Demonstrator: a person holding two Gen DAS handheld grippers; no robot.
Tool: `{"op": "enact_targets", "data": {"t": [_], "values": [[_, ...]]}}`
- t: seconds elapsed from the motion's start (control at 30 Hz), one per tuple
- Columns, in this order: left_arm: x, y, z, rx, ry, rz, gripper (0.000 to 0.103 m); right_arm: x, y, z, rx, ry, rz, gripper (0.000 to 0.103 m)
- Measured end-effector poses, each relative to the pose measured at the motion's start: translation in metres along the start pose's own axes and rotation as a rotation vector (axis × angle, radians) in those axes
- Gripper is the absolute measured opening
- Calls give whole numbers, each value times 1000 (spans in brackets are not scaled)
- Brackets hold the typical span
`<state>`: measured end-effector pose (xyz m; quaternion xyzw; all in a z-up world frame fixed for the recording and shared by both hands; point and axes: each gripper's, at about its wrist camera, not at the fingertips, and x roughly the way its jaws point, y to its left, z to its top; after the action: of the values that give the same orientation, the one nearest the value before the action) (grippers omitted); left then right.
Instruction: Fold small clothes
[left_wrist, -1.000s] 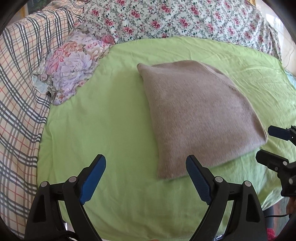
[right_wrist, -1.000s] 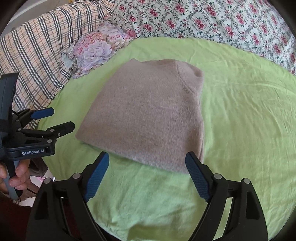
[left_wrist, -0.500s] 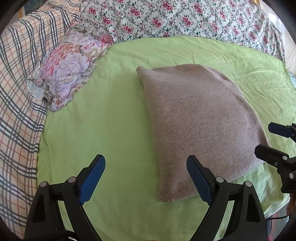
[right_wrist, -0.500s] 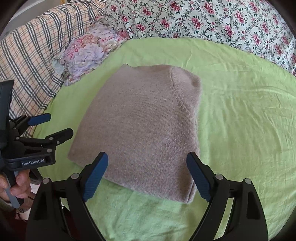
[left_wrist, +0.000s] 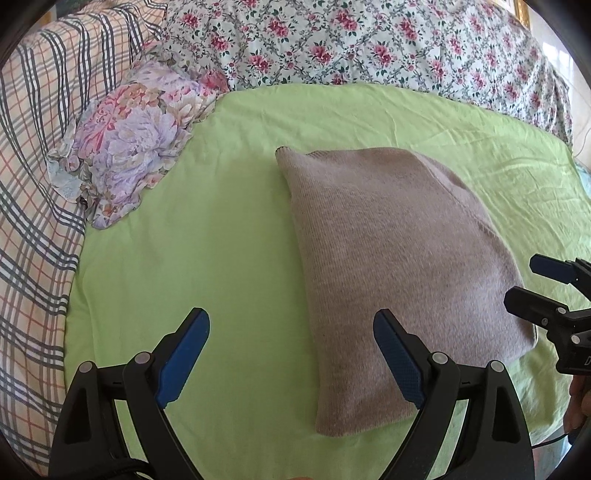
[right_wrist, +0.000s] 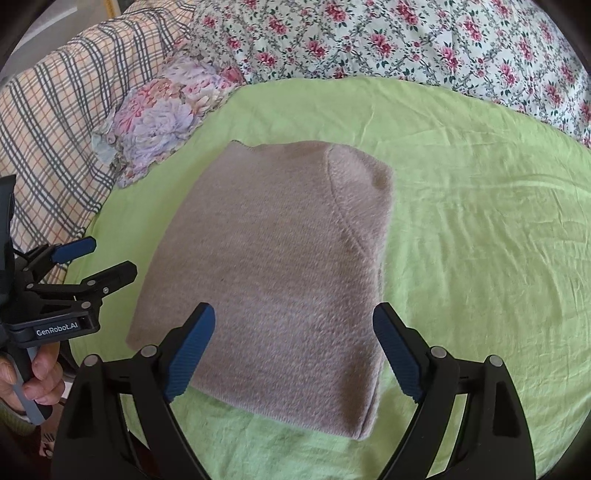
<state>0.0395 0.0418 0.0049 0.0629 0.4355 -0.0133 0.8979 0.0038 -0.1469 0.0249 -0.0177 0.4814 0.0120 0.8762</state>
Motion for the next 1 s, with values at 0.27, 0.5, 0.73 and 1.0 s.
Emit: {"op": "enact_targets", "data": {"t": [0.27, 0.5, 0.73, 1.0], "values": [[10, -4, 9, -5, 15, -12, 91, 6, -9, 6, 28, 11, 7, 88], [12, -11, 10, 15, 17, -23, 91, 8, -6, 10, 10, 21, 16, 88], [11, -11, 10, 24, 14, -27, 91, 13, -1, 10, 0, 43, 20, 88], [8, -10, 10, 26, 8, -36, 91, 14, 3, 9, -12, 56, 23, 88]]}}
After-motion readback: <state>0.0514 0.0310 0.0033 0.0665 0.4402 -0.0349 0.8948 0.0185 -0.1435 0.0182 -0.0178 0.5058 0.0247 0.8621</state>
